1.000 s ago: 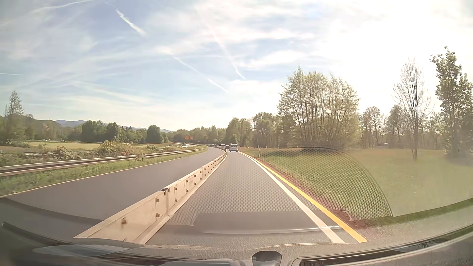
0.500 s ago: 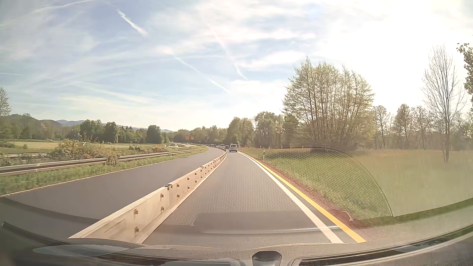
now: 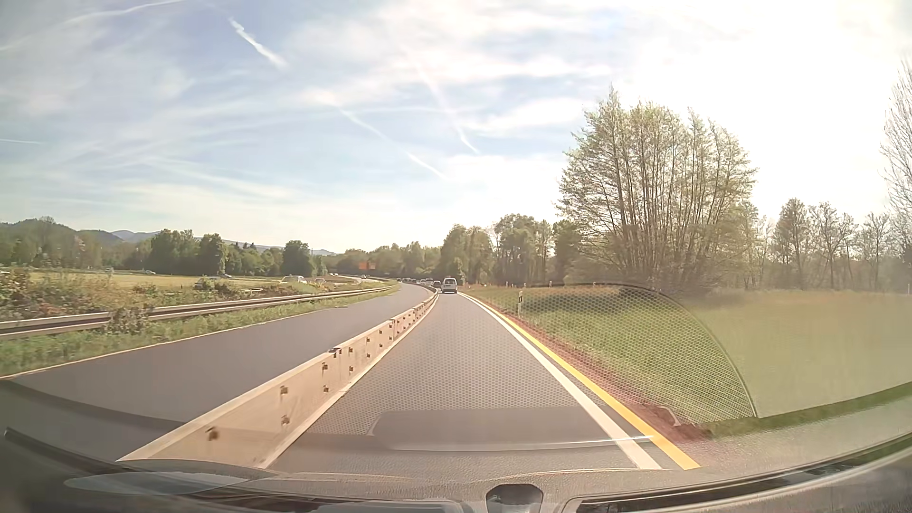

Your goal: Follow the waypoints while adhering to traffic rules and regulations

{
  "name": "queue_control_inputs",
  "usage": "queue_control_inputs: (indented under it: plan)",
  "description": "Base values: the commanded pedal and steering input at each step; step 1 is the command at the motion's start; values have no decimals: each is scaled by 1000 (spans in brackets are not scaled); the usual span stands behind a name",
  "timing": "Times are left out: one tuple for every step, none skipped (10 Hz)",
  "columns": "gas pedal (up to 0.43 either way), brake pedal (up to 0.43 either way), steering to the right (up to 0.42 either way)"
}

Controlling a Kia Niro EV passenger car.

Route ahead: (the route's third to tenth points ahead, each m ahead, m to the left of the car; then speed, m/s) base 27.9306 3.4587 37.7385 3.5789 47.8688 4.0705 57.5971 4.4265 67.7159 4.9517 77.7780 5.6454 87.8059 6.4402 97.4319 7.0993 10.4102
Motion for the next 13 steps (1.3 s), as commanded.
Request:
queue_control_inputs:
  plan:
    - [0,0,-3]
    - [0,0,-3]
    - [0,0,-3]
    - [0,0,-3]
    - [0,0,-3]
    - [0,0,-3]
    - [0,0,-4]
    - [0,0,-4]
    - [0,0,-3]
    - [0,0,-4]
    - [0,0,-3]
    - [0,0,-4]
    - [0,0,-4]
